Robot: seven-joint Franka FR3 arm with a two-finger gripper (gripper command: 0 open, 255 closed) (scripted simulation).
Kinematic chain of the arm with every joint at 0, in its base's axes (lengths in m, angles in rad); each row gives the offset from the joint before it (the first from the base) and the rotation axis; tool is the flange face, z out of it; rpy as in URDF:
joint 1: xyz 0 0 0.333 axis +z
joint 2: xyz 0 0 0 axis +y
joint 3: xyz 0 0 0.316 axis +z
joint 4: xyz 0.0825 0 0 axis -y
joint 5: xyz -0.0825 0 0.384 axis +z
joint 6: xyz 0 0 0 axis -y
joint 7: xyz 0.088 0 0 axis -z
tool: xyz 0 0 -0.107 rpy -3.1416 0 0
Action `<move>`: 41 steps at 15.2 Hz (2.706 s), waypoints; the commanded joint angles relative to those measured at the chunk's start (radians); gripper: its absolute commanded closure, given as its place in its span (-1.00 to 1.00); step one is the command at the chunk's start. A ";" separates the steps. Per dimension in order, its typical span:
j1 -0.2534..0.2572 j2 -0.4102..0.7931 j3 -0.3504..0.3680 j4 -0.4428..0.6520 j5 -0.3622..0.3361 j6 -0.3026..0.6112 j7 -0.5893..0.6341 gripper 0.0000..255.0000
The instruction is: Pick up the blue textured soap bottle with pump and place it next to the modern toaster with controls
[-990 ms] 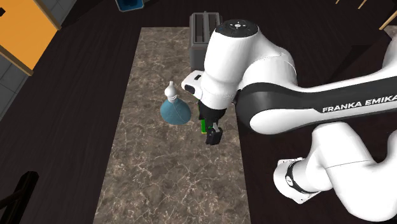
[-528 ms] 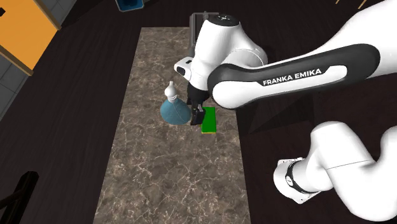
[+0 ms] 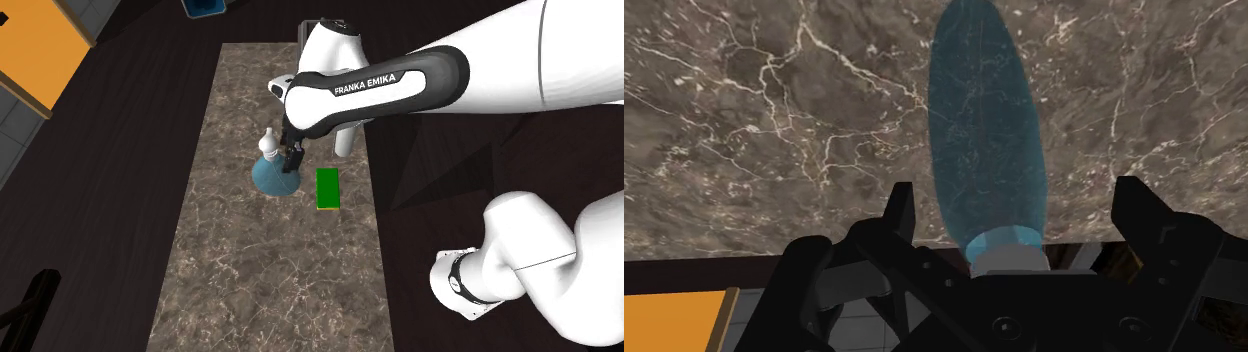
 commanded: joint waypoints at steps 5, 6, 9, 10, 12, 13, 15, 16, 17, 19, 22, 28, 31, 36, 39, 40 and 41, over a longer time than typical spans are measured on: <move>0.006 0.119 0.002 0.021 0.177 0.024 -0.123 -1.00; 0.004 0.137 0.007 0.023 0.203 0.027 -0.140 -1.00; 0.001 0.147 0.012 0.025 0.217 0.029 -0.149 -1.00; 0.001 0.147 0.012 0.025 0.217 0.029 -0.149 -1.00; 0.001 0.147 0.012 0.025 0.217 0.029 -0.149 -1.00; 0.001 0.147 0.012 0.025 0.217 0.029 -0.149 -1.00; 0.001 0.147 0.012 0.025 0.217 0.029 -0.149 -1.00; 0.001 0.147 0.012 0.025 0.217 0.029 -0.149 1.00; 0.001 0.147 0.012 0.025 0.217 0.029 -0.149 1.00; 0.001 0.146 0.012 0.024 0.216 0.029 -0.149 1.00; 0.002 0.145 0.012 0.024 0.215 0.030 -0.148 1.00; 0.012 0.104 0.000 0.030 0.149 0.015 -0.094 1.00; 0.017 0.063 -0.006 0.038 0.083 -0.003 -0.040 1.00; 0.016 0.001 -0.003 0.058 -0.015 -0.039 0.043 1.00; 0.011 -0.032 0.004 0.074 -0.064 -0.065 0.086 1.00; 0.009 -0.042 0.007 0.080 -0.080 -0.075 0.100 1.00; 0.007 -0.052 0.010 0.086 -0.094 -0.085 0.113 1.00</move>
